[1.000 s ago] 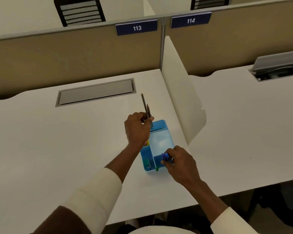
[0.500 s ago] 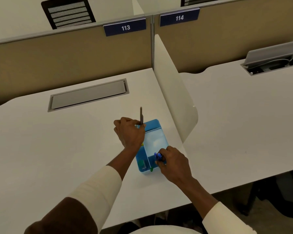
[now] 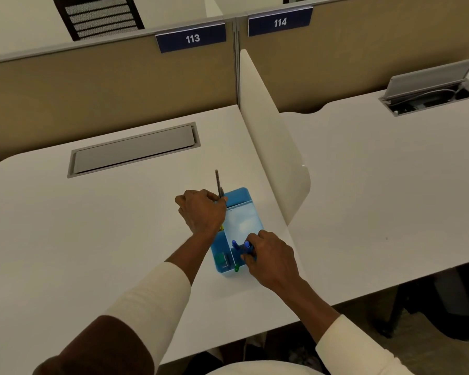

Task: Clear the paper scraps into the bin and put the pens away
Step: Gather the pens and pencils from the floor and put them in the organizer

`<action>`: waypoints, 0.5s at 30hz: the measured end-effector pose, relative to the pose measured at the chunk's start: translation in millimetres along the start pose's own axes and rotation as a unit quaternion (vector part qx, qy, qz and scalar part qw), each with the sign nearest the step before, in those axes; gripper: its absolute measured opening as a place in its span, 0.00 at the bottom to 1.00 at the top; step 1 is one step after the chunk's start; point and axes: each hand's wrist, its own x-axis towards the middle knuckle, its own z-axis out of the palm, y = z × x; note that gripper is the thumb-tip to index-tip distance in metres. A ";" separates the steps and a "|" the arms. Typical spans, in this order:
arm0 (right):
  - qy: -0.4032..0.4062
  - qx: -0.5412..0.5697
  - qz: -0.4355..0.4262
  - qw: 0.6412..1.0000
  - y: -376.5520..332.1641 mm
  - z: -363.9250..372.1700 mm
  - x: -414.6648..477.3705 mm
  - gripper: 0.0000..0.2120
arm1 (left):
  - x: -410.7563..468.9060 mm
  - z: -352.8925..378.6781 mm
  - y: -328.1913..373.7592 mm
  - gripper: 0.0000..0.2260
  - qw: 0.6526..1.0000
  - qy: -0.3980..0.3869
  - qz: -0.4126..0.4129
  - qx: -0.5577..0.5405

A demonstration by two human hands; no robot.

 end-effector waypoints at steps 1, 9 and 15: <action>-0.004 0.000 -0.004 1.000 -0.1 -0.2 0.0 0.11 | -0.3 -1.4 0.6 0.11 1.000 0.004 -0.009 -0.015; -0.045 0.057 -0.017 0.997 6.4 -4.7 -0.6 0.12 | 5.0 -14.0 -0.8 0.09 0.999 -0.008 -0.041 -0.012; -0.040 0.087 -0.032 0.995 9.4 1.2 -6.7 0.15 | 5.5 -19.2 -0.7 0.12 0.998 -0.022 -0.048 -0.033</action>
